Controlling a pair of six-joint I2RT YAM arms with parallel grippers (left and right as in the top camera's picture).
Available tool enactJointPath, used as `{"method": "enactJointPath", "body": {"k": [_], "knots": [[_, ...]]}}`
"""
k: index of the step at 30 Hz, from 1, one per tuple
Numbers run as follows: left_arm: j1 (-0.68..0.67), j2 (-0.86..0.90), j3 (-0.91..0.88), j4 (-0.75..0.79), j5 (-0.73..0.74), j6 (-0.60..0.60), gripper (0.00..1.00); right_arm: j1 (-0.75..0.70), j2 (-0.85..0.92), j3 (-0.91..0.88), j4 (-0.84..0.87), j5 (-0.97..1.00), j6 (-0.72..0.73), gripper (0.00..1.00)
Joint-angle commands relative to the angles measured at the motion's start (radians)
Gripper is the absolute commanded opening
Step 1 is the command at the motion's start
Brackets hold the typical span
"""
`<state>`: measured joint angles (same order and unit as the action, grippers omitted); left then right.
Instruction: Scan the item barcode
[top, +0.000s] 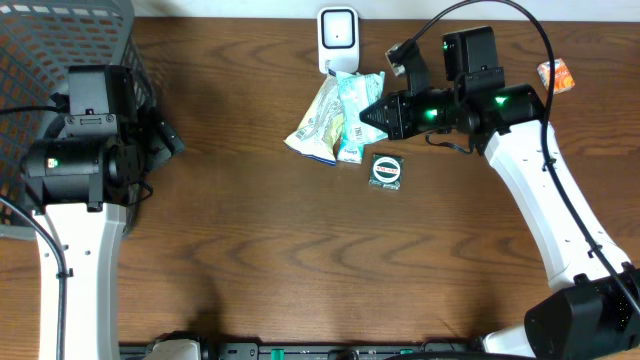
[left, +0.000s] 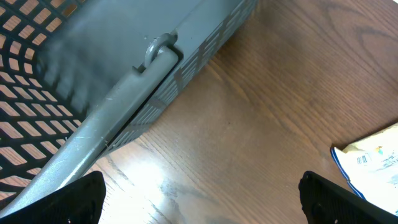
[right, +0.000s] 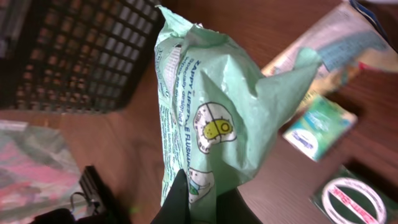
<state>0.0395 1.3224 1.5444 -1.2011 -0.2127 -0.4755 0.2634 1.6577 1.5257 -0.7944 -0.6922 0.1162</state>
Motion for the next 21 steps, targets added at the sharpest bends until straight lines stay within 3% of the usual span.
{"method": "enactJointPath", "body": {"k": [1,7,13,21], "knots": [[0.008,0.004,-0.003,-0.003,-0.013,-0.016,0.98,0.015,-0.003,0.007,-0.044,0.194,-0.017,0.01],[0.008,0.004,-0.003,-0.003,-0.013,-0.016,0.98,0.016,-0.002,-0.016,-0.082,0.584,-0.006,0.01],[0.008,0.004,-0.003,-0.003,-0.013,-0.016,0.98,0.022,-0.002,-0.144,-0.065,1.177,0.071,0.01],[0.008,0.004,-0.003,-0.003,-0.013,-0.016,0.98,0.014,0.004,-0.330,0.106,1.349,0.070,0.01]]}}
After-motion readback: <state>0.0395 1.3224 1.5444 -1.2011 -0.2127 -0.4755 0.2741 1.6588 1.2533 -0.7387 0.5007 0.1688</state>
